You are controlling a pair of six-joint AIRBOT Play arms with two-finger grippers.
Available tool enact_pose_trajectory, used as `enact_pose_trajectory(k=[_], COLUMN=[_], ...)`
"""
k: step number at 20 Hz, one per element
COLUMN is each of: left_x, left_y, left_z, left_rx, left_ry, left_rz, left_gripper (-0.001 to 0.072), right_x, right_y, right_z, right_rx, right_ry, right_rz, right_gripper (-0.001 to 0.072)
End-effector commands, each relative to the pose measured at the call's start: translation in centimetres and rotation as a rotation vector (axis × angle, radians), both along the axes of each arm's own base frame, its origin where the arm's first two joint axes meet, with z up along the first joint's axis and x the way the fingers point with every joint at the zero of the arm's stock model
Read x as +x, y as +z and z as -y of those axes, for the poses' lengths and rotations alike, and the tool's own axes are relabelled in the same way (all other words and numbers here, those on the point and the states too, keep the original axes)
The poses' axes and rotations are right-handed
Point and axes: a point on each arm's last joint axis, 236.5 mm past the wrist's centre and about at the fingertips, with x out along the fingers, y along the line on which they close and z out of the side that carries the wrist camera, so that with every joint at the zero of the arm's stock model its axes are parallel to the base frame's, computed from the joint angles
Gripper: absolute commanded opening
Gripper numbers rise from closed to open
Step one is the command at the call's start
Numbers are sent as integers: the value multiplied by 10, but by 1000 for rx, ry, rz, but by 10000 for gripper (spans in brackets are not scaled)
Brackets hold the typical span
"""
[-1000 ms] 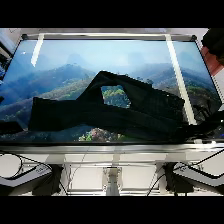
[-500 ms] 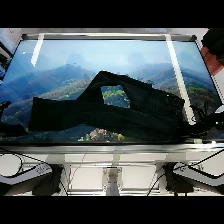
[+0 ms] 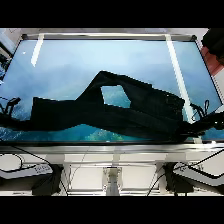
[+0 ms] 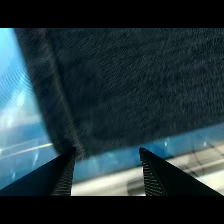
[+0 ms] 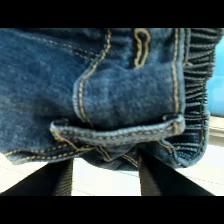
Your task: Fold the clothes and pants, and hang the long-sleeved shirts on hangers.
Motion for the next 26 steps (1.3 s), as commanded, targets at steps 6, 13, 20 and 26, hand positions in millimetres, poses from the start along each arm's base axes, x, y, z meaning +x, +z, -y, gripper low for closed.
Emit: enact_pose_trajectory(k=[6,13,20,26], left_x=[7,12,7,-10], left_y=[-5,26,14,6], left_z=[-24,-28,-17,-32], left_rx=[145,146,63,109], left_ry=[-34,-3,20,35], left_rz=[0,108,69,1], left_gripper=[475,474,474,474], right_x=[-17,-15,-16,-14], right_y=[-13,-14,-15,-16], right_z=[-13,-12,-9,-7], right_rx=[31,27,16,6], right_ry=[-14,-5,-1,-3], right_rz=[-46,-36,-36,-27], right_gripper=[386,386,386,386])
